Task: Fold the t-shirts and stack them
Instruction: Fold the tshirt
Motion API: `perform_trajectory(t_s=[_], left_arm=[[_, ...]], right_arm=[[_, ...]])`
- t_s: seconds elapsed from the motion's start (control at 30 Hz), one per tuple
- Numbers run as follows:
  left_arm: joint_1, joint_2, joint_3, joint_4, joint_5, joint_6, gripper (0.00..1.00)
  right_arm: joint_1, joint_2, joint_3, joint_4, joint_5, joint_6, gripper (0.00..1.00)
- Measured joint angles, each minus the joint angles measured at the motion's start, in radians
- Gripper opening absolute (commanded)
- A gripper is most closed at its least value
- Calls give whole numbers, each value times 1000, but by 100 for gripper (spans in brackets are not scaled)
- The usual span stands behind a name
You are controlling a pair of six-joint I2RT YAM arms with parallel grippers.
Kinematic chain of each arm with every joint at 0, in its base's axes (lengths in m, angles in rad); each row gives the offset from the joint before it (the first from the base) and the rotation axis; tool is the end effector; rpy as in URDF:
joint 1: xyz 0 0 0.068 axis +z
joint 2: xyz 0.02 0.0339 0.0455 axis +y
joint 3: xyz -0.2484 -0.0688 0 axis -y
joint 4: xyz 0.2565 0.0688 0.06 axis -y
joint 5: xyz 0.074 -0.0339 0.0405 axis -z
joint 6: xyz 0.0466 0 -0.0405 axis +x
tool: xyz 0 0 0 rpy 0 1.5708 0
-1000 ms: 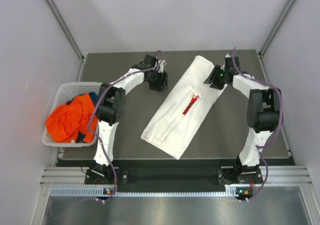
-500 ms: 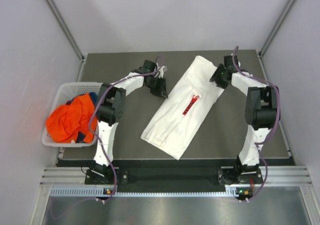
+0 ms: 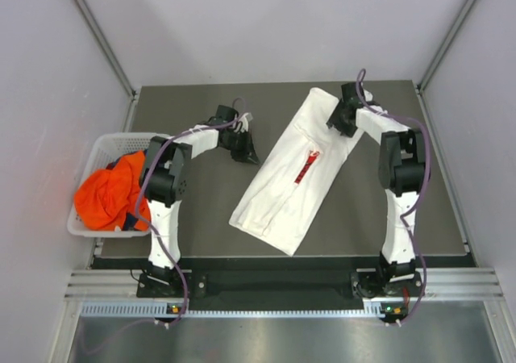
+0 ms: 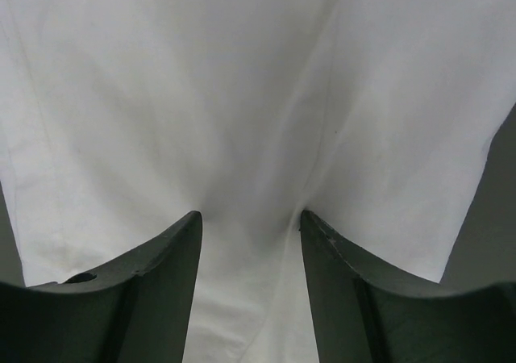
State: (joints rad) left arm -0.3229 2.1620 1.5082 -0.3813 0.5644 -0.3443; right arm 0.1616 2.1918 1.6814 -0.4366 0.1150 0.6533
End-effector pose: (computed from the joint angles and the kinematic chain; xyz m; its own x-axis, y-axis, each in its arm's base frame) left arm 0.4249 -0.1685 0.1139 -0.9455 0.0156 -0.3252 0.2208 0.7648 -0.6053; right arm 0.4824 0.0732 0.1449 -0.6931 0.4988 -0.5204 0.4125 0.8665 0.2811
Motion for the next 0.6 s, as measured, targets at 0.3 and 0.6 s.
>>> perform_trajectory(t_s=[0.3, 0.6], left_arm=[[61, -95, -156, 58, -34, -115, 0], [73, -272, -357, -2, -106, -139, 37]], right_arm=[[15, 136, 204, 4, -80, -75, 53], [28, 199, 298, 32, -164, -163, 56]])
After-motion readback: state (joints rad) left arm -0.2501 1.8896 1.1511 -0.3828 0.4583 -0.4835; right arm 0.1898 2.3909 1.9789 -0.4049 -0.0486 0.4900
